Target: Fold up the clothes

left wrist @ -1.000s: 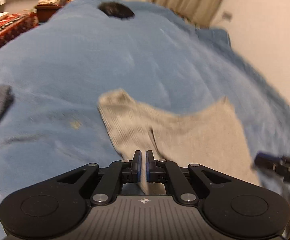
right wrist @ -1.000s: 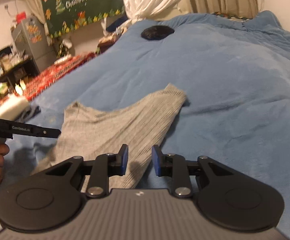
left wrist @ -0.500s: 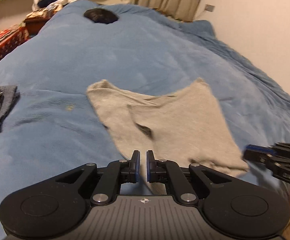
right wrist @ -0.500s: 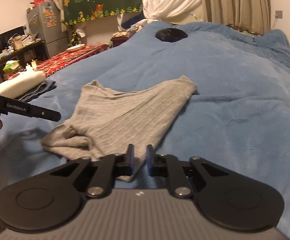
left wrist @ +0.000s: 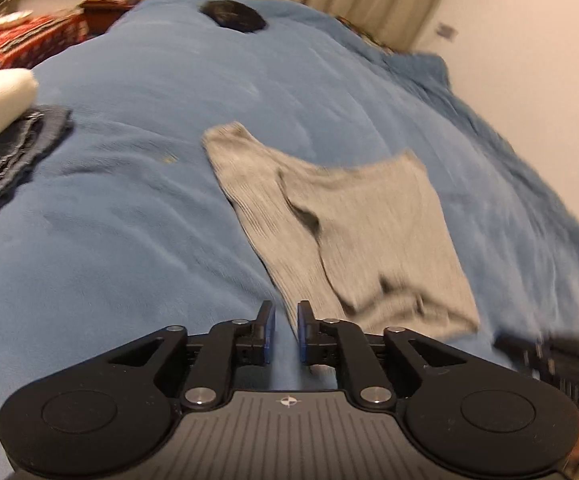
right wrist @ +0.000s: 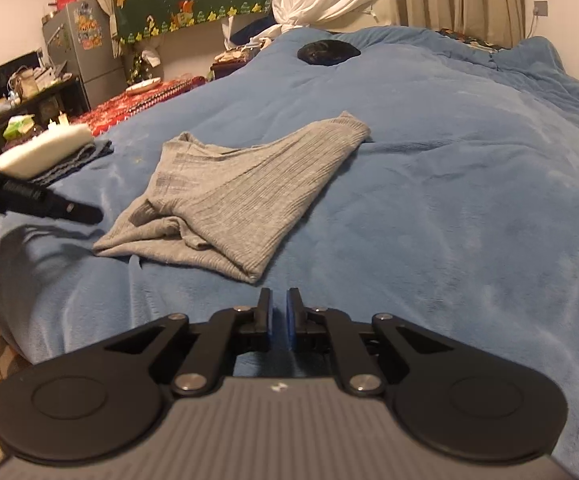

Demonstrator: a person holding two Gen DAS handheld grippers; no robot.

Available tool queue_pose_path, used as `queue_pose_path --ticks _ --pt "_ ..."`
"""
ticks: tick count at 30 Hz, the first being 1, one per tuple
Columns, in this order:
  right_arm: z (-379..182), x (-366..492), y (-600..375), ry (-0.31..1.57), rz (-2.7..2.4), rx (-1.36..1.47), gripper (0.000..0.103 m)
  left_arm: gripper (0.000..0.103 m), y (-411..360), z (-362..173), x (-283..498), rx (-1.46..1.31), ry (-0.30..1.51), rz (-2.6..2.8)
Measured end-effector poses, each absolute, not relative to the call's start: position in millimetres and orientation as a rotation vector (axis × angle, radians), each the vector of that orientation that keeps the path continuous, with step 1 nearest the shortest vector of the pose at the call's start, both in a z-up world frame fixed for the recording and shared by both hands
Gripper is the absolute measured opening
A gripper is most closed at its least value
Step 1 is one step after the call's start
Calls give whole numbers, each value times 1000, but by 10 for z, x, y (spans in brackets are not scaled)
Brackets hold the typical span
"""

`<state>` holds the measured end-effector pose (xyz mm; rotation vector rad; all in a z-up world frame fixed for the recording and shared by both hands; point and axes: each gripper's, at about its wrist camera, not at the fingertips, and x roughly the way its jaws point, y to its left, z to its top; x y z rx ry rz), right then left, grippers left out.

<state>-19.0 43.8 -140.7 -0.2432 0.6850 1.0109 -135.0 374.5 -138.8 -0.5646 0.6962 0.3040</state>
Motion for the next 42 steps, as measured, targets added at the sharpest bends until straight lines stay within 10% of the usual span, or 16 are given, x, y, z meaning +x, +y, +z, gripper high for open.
queue_pose_path --ticks 23,24,42 --pt "-1094 599 825 696 970 -27 16 25 4349 -1670 -743 -849 713 288" --pt "-1095 595 854 697 972 -25 16 9 4328 -1654 -748 -841 707 299" --pt "-1007 730 501 644 899 72 16 8 2809 -540 163 -239 665 229"
